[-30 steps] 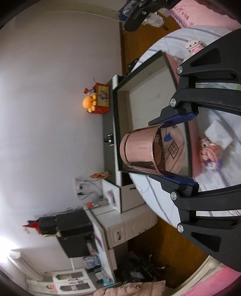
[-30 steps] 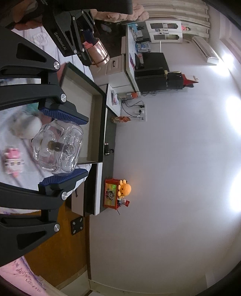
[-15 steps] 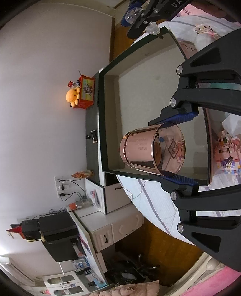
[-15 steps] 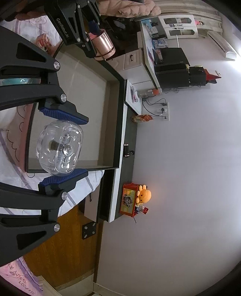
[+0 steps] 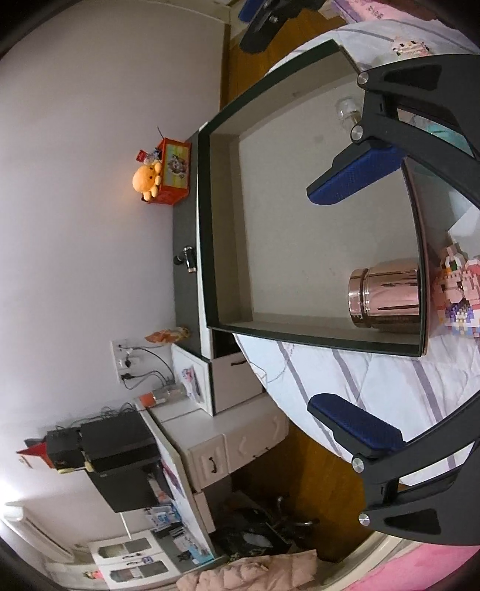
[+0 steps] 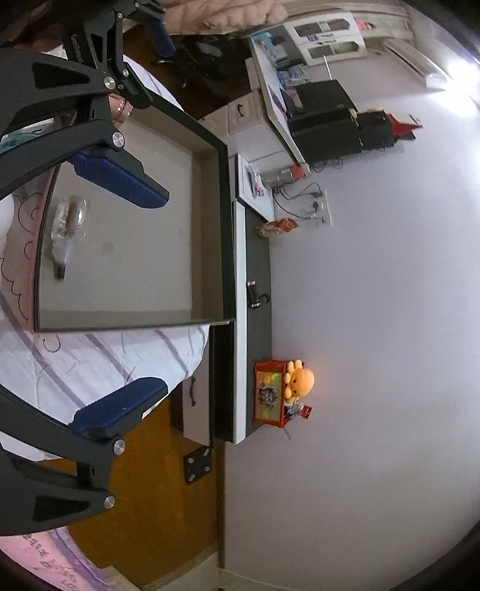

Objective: Organize rigid objects
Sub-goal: 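Withdraw both tools from the box toward the remaining items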

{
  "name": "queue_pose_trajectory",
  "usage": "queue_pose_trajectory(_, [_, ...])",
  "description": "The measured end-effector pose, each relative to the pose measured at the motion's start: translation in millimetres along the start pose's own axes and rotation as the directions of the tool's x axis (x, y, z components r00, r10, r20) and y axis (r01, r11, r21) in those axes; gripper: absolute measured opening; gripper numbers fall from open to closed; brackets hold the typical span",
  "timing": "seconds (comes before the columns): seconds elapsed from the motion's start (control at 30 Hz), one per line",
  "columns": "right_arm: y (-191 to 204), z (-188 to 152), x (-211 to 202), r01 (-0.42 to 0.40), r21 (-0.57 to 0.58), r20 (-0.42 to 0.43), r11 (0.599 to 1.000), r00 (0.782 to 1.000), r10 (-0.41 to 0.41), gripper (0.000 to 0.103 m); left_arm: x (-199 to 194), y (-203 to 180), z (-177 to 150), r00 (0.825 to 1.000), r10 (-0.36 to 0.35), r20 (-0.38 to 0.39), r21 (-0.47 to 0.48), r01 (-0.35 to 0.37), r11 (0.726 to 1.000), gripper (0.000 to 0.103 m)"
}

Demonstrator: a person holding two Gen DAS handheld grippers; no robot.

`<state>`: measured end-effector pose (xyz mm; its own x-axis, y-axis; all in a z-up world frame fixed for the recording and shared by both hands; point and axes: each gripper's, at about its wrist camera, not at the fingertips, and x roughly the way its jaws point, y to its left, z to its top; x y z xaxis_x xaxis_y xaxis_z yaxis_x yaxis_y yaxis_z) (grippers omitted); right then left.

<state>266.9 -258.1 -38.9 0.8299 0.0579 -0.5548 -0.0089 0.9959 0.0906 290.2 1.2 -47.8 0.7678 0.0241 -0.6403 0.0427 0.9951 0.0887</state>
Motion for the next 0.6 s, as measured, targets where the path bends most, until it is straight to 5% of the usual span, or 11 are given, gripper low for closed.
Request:
queue_pose_trajectory(0.4, [6,-3,-1,0.009,-0.021,-0.006,1.0,1.0,-0.01,0.094,4,5,1,1.0,0.015,-0.017,-0.024,-0.015,1.0,0.103])
queue_pose_trajectory(0.6, [6,-2,-31,0.034,-0.024,0.031,0.999,0.999,-0.033,0.094,-27,11,1,0.999,0.009,0.031,-0.042,-0.008,0.999,0.103])
